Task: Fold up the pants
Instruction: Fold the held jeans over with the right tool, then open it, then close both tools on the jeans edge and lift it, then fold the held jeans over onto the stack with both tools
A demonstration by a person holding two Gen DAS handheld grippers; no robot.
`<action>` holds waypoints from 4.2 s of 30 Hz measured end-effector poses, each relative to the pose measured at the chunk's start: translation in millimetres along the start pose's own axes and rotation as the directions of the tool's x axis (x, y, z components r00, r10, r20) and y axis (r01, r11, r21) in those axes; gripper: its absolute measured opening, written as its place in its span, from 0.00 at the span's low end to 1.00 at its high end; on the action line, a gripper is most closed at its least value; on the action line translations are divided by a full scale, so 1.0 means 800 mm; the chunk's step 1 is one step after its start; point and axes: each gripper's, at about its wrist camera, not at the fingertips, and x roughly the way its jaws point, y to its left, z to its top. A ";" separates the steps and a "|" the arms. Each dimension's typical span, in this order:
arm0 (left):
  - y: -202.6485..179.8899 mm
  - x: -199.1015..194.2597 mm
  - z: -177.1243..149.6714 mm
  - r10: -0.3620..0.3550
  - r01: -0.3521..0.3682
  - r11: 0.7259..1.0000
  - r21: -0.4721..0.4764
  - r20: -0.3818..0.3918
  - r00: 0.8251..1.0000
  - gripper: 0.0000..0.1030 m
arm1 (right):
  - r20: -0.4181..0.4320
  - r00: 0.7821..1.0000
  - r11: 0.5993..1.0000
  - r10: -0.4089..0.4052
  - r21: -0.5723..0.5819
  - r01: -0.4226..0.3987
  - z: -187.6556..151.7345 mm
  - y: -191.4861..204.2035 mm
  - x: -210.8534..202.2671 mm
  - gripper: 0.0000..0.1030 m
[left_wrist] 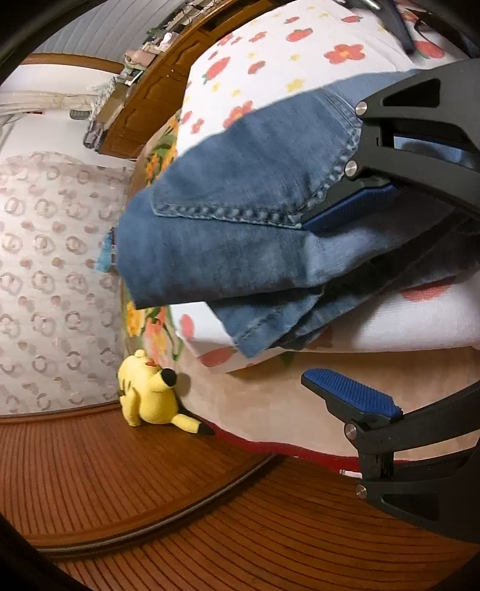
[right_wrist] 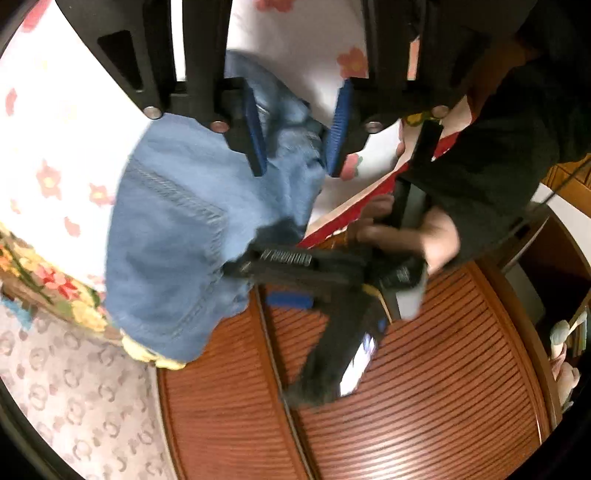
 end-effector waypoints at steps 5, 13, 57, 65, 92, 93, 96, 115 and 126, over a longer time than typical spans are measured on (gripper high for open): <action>0.004 0.006 -0.009 -0.005 0.005 1.000 -0.009 -0.022 1.000 0.76 | 0.050 0.995 0.996 -0.090 -0.009 0.091 0.002 -0.013 -0.030 0.42; 0.003 0.005 -0.009 -0.008 0.008 1.000 -0.023 -0.004 1.000 0.76 | 0.026 0.982 0.982 -0.188 0.019 0.188 0.026 -0.054 0.012 0.43; 0.009 0.030 0.025 -0.221 0.223 0.970 -0.094 0.029 0.975 0.14 | -0.005 0.999 0.990 0.040 0.136 -0.039 0.095 -0.196 0.124 0.35; 0.015 0.005 0.072 -0.203 0.210 0.976 -0.055 0.099 0.974 0.11 | 0.076 0.996 0.994 0.046 0.098 -0.054 0.116 -0.199 0.102 0.27; 0.016 0.082 0.161 -0.082 0.080 0.995 0.052 0.025 0.996 0.13 | 0.035 0.989 0.961 -0.145 0.244 0.132 0.156 -0.278 0.153 0.47; 0.017 0.078 0.158 -0.070 0.069 0.996 0.053 0.027 0.997 0.13 | 0.030 0.988 0.962 -0.154 0.231 0.143 0.160 -0.278 0.152 0.47; 0.017 0.070 0.152 -0.058 0.057 0.997 0.055 0.033 0.998 0.13 | 0.015 0.985 0.967 -0.172 0.192 0.166 0.167 -0.276 0.140 0.47; -0.001 0.037 0.089 -0.033 0.032 0.999 0.009 0.028 0.999 0.49 | 0.112 0.973 0.977 -0.204 0.082 0.195 0.219 -0.264 0.132 0.27; 0.010 0.032 0.056 -0.077 0.077 0.995 -0.065 0.011 0.997 0.29 | 0.077 0.982 0.984 -0.172 0.054 0.168 0.233 -0.278 0.166 0.54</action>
